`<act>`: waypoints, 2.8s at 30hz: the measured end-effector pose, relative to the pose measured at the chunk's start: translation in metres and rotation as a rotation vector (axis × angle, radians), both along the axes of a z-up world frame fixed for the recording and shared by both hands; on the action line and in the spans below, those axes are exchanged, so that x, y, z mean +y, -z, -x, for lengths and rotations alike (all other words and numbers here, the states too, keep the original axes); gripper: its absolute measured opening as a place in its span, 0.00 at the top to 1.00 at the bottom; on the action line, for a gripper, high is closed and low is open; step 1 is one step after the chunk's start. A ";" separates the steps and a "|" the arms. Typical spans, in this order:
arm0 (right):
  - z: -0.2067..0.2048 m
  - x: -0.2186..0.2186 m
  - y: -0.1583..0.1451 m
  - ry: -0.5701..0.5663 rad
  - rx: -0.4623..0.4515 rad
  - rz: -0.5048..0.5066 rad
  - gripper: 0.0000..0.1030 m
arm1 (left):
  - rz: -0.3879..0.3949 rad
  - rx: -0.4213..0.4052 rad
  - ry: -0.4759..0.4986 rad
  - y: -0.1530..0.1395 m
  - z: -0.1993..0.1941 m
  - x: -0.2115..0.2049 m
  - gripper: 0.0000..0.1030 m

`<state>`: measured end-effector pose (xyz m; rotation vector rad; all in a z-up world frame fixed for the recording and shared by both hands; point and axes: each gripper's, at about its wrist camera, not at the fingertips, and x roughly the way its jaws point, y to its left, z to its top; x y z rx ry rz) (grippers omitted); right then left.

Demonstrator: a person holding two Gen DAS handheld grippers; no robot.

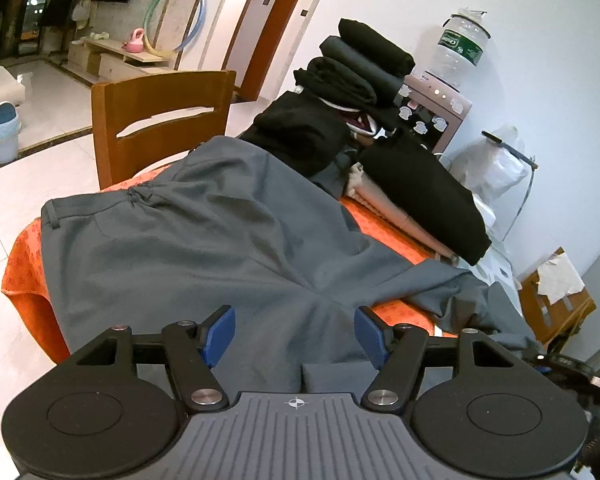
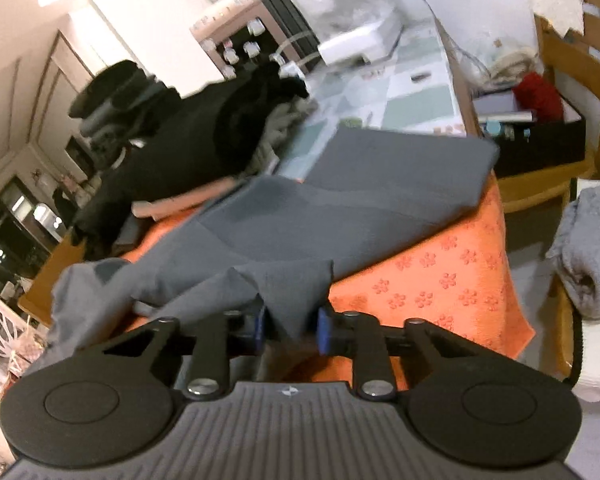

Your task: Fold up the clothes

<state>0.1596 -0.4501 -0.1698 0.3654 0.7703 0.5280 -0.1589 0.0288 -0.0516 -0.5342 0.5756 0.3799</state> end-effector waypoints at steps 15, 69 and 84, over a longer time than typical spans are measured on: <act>0.128 -0.120 -0.124 0.325 -0.044 0.198 0.82 | 0.079 -0.039 0.133 0.023 -0.063 -0.009 0.34; -0.075 -0.015 -0.069 -0.087 0.028 0.355 0.39 | -0.061 0.113 0.236 0.034 -0.163 -0.045 0.30; -0.143 0.045 0.001 -0.486 0.018 0.531 0.39 | -0.205 0.233 0.398 0.077 -0.264 -0.079 0.30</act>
